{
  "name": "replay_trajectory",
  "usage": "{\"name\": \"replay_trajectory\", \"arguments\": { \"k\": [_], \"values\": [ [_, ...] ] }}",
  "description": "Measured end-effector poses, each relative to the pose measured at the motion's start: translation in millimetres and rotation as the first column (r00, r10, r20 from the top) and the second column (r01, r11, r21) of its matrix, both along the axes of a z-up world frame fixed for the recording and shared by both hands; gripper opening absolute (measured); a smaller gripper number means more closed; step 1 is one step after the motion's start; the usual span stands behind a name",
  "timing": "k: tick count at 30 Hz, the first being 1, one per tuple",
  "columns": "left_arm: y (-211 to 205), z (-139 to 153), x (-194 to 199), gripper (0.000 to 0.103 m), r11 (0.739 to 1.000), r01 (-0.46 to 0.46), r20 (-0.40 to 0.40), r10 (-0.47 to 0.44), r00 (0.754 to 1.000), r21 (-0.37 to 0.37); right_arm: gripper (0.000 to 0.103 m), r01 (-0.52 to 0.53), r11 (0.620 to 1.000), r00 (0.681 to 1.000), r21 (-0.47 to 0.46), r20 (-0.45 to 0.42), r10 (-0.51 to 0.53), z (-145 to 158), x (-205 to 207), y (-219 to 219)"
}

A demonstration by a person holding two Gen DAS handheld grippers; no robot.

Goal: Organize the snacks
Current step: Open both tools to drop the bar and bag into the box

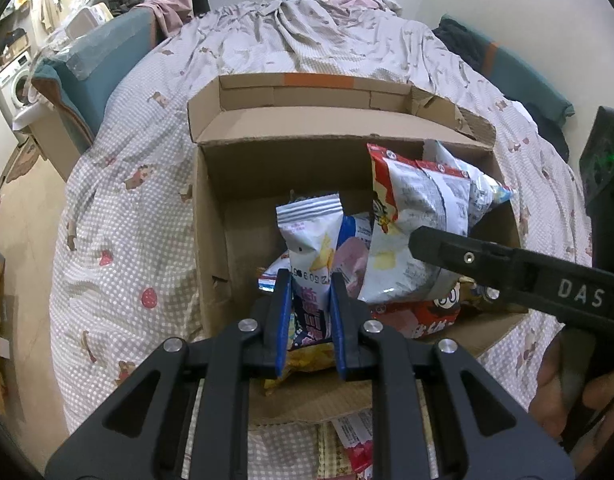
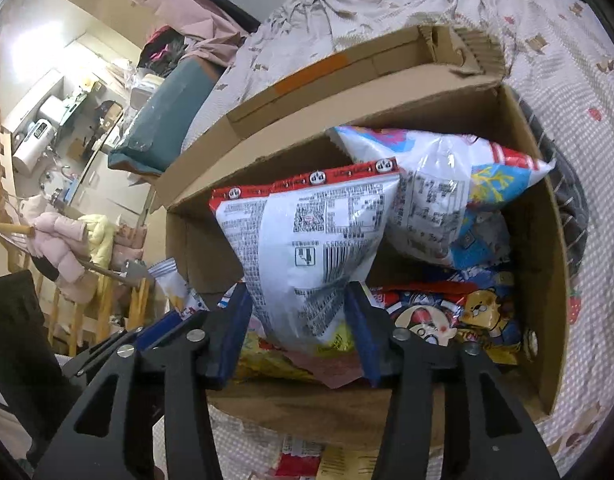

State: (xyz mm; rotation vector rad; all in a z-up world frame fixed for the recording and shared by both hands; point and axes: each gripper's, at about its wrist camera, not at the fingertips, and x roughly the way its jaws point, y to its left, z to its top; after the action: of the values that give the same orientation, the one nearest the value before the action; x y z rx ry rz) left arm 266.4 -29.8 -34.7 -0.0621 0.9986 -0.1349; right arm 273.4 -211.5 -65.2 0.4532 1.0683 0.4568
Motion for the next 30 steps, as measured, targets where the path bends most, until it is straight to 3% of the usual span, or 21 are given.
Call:
{"name": "replay_trajectory", "arguments": {
  "k": [2,4,5,9,17,30],
  "values": [
    [1,1,0,0.026,1.0,0.001,-0.004,-0.001,1.0,-0.011,0.059,-0.004,1.0,1.0,-0.001,0.016,0.004,4,-1,-1],
    [2,3,-1,0.046,1.0,-0.002,0.003,0.002,1.0,-0.022,0.075,-0.004,1.0,1.0,0.014,0.025,0.004,8,-1,-2],
    [3,5,-3,0.05,1.0,-0.003,0.01,0.004,1.0,-0.026,0.081,0.0,1.0,0.999,0.021,0.033,-0.001,10,-2,-4],
    [7,12,-9,0.085,0.999,-0.018,0.044,0.02,0.999,-0.051,0.086,-0.003,0.999,1.0,0.034,0.029,0.002,13,-3,-6],
    [13,14,-17,0.087,0.998,-0.035,0.046,0.037,0.998,-0.053,0.089,-0.012,0.999,1.0,0.051,0.009,0.011,14,-12,-8],
    [23,34,-46,0.087,0.998,-0.047,0.079,0.05,0.996,-0.035,0.091,-0.038,0.999,0.998,0.005,0.051,0.038,40,-55,-4]
  ]
}}
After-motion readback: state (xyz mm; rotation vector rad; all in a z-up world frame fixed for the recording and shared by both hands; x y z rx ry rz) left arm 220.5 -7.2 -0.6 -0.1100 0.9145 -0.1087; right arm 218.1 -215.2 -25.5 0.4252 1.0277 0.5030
